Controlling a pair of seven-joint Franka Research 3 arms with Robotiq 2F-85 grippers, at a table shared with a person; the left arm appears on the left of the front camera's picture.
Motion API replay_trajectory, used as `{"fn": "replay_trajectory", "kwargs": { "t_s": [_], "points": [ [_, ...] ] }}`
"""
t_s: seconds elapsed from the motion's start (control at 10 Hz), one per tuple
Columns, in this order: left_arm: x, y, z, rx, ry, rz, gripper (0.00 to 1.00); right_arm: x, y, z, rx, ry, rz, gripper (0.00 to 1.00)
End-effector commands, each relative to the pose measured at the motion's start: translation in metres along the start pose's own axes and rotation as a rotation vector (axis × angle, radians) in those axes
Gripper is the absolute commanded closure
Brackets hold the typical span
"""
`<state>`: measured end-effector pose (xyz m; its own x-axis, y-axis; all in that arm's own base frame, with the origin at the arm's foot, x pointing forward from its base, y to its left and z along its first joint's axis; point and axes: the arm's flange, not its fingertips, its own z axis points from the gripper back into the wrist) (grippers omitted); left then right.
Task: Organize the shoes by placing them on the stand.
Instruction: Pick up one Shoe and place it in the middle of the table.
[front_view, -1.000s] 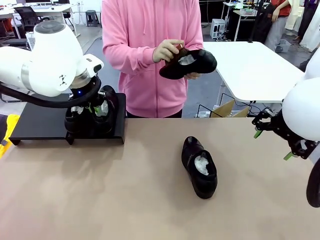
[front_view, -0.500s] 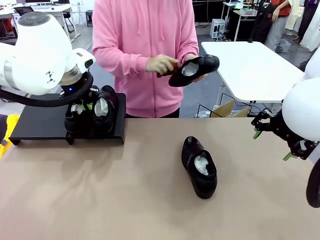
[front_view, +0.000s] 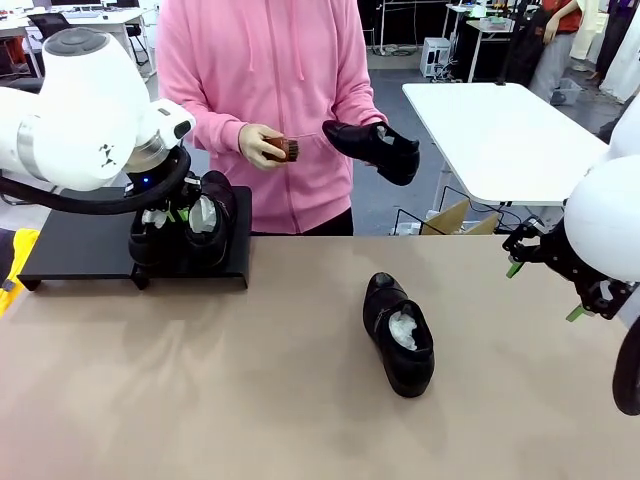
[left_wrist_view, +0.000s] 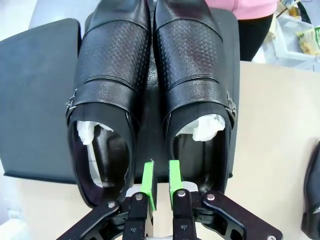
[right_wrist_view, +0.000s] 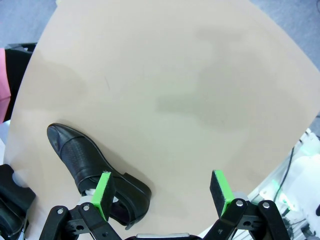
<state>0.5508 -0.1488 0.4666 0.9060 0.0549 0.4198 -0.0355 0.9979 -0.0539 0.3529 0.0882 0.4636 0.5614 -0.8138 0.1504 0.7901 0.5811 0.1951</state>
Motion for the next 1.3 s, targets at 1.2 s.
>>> {"fn": "replay_trajectory", "kwargs": {
  "t_s": [1.2],
  "points": [
    [-0.099, 0.006, 0.141, -0.284, 0.304, -0.119, 0.82, -0.076, -0.061, 0.064, 0.065, 0.114, 0.301, 0.00]
  ]
}}
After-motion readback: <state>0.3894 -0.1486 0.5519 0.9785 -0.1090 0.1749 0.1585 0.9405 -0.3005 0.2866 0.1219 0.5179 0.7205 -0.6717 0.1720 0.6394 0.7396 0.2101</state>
